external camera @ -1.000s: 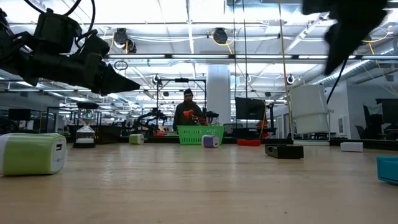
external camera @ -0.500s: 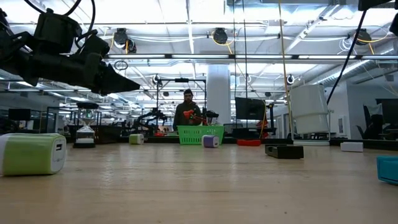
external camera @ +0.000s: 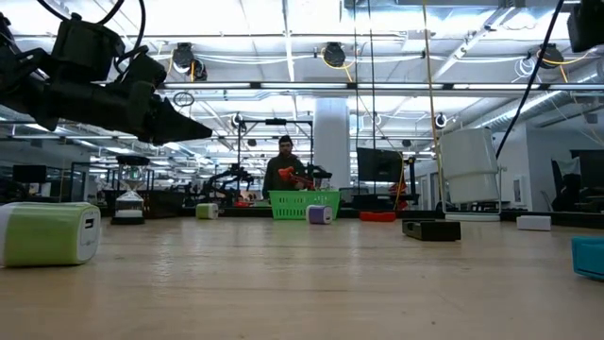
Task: Pick & Place Office items
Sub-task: Put the blue hourglass into the green basket
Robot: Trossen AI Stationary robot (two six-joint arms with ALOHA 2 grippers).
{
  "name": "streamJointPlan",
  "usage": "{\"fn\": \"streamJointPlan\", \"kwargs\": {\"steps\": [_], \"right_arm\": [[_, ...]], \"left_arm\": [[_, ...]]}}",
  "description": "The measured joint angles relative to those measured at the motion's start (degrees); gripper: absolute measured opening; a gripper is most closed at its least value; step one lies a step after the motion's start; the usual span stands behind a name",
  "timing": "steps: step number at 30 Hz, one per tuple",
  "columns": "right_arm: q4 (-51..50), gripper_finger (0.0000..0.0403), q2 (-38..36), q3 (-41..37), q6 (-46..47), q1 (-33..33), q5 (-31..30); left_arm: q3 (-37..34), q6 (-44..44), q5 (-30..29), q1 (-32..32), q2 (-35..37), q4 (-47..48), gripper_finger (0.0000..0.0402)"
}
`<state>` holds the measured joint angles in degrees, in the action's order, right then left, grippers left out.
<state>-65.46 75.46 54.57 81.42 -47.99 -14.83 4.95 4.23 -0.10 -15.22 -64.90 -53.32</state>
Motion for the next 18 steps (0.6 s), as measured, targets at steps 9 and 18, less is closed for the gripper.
{"fn": "streamJointPlan", "kwargs": {"steps": [9, 18], "right_arm": [[1.1, 0.0279, 0.0, -4.0, -0.5, 0.0, 1.7], [1.5, 0.0103, -0.1, -3.8, -3.7, 0.7, 1.3]], "left_arm": [[0.0, 0.0, 0.0, 0.0, 0.0, 0.0, 0.0026], [0.0, 0.0, 0.0, 0.0, 0.0, 0.0, 0.0026]]}}
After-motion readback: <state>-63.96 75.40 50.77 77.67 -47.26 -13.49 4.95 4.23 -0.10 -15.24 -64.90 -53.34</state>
